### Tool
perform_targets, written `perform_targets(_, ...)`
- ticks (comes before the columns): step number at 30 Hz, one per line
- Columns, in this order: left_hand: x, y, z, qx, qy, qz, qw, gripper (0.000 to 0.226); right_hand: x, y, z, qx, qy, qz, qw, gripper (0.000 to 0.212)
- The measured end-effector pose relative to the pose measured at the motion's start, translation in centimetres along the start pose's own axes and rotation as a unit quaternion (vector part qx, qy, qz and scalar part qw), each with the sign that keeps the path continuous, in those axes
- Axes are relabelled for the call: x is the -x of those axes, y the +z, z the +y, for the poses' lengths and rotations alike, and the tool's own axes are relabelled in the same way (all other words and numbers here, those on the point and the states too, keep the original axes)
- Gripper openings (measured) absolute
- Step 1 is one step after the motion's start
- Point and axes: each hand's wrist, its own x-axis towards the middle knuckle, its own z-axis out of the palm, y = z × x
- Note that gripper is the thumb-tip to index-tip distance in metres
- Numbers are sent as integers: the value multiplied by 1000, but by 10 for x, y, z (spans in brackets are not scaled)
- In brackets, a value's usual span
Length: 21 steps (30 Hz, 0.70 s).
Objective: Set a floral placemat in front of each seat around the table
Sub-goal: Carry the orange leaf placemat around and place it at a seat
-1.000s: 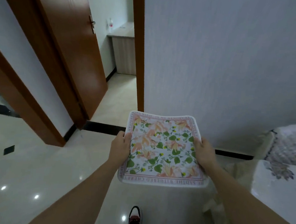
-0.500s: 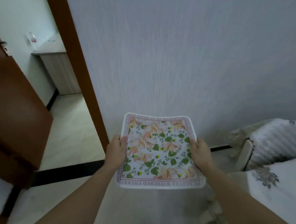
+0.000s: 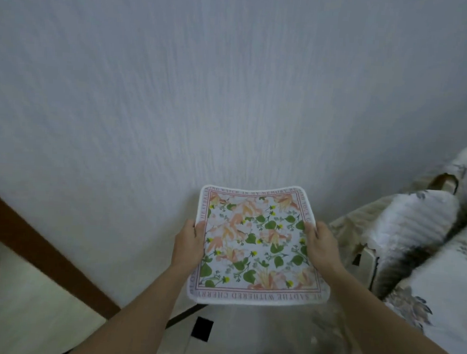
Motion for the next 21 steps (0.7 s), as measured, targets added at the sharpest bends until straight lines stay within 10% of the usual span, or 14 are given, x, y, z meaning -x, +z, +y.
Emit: perform_targets(21, -218, 249, 198, 3, 114, -229, 967, 32, -224, -145, 70, 17, 137, 208, 968, 34)
